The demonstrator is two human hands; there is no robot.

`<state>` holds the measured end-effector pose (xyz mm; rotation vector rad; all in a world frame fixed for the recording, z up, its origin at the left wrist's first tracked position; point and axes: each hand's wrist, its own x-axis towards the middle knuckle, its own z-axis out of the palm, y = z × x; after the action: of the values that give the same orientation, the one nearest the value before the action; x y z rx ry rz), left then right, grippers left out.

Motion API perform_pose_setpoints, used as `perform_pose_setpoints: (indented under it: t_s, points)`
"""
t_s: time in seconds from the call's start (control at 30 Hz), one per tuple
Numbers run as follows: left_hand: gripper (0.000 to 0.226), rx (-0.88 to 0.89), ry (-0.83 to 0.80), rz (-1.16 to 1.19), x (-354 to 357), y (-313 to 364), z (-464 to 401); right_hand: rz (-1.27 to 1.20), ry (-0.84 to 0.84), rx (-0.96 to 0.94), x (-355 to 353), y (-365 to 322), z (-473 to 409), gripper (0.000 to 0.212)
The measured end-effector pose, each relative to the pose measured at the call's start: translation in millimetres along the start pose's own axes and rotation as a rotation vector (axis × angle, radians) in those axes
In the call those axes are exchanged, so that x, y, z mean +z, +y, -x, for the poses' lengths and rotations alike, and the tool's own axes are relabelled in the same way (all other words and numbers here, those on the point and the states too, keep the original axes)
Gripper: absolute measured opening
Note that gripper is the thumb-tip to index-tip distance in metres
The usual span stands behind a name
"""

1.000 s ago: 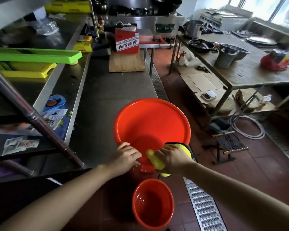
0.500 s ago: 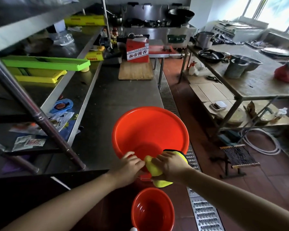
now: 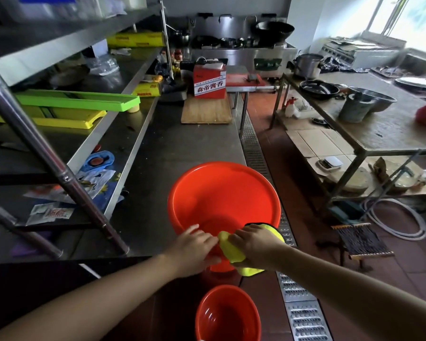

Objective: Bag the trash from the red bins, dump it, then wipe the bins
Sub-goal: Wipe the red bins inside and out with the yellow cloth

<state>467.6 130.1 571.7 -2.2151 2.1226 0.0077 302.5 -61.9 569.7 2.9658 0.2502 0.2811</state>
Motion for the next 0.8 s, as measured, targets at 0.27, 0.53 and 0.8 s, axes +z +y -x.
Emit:
perform_pose_setpoints:
  t_s: [0.27,0.53,0.8]
  points:
    - [0.029,0.204,0.221,-0.013,14,-43,27,0.001,-0.032,-0.070,-4,30,34,0.059]
    - [0.062,0.074,0.000,-0.085,-4,-13,3,0.031,0.027,0.052,0,-3,5,0.059]
    - [0.030,0.210,0.141,0.009,5,-44,20,0.017,-0.048,-0.029,-4,34,41,0.065]
